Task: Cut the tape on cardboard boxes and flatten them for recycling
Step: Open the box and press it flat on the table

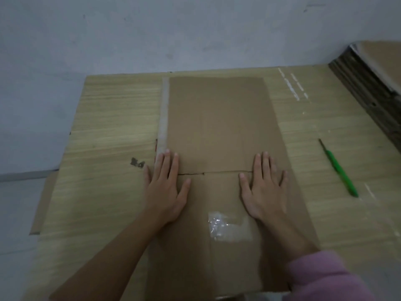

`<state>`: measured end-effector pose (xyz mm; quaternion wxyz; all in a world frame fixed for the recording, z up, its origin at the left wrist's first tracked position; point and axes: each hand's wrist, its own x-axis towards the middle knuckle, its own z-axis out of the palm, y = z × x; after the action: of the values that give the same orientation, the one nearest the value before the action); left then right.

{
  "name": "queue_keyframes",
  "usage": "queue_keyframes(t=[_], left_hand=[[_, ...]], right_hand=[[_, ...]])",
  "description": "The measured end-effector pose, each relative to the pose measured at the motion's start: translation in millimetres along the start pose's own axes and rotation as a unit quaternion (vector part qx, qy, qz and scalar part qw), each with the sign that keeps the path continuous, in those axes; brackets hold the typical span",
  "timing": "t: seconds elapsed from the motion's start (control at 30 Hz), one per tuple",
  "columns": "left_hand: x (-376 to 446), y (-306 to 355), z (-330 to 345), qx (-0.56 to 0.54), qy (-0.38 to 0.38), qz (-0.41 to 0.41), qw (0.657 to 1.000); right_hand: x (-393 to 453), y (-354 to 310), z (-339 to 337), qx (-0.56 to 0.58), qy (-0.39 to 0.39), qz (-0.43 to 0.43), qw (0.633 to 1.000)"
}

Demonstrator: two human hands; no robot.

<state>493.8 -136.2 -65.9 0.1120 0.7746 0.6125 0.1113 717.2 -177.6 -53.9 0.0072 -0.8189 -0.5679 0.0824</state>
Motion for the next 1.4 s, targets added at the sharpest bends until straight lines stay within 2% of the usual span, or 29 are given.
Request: queue_keyframes(t=[0.13, 0.2, 0.27, 0.33, 0.43, 0.5, 0.63, 0.77, 0.93, 1.03, 1.17, 1.4], left_hand=[[5.3, -2.9, -1.8, -0.035, 0.001, 0.010, 0.999], [1.4, -4.5, -5.5, -0.099, 0.048, -0.034, 0.993], [-2.1, -4.5, -9.1, -0.116, 0.082, -0.109, 0.984], [-4.9, -4.3, -10.2, -0.101, 0.066, -0.150, 0.981], [-4.1, -9.4, -12.7, -0.155, 0.054, -0.148, 0.975], [-2.7, -16.2, -18.7, -0.214, 0.061, -0.141, 0.965], [-3.5, -21.3, -39.0, -0.354, 0.076, -0.144, 0.921], [6.5, -12.0, -60.1, -0.427, 0.068, -0.138, 0.891], [31.2, 29.9, -93.3, -0.422, 0.107, -0.094, 0.895], [49.4, 64.6, -110.7, -0.455, 0.096, -0.059, 0.883], [72.5, 125.0, -119.0, -0.454, 0.085, 0.006, 0.887], [114.0, 252.2, -96.8, -0.503, 0.056, 0.043, 0.861]], right_hand=[[5.0, 1.1, -6.8, -0.008, 0.001, -0.008, 1.000], [5.1, 5.9, -13.7, 0.007, 0.018, 0.005, 1.000], [4.9, 9.5, -17.6, 0.026, 0.049, 0.078, 0.995], [2.5, 8.5, -15.4, 0.053, 0.069, 0.168, 0.982], [-1.4, 4.9, -17.0, 0.086, 0.092, 0.205, 0.971], [0.4, 8.9, -26.6, 0.134, 0.078, 0.227, 0.961], [1.8, 15.3, -43.9, 0.259, 0.039, 0.253, 0.931], [3.8, 16.2, -67.1, 0.295, 0.075, 0.247, 0.920], [2.3, 29.3, -114.1, 0.292, 0.162, 0.248, 0.910], [-3.1, 54.2, -144.6, 0.290, 0.205, 0.265, 0.896], [-7.9, 105.2, -175.3, 0.290, 0.250, 0.294, 0.876], [25.4, 217.9, -218.5, 0.266, 0.316, 0.283, 0.866]])
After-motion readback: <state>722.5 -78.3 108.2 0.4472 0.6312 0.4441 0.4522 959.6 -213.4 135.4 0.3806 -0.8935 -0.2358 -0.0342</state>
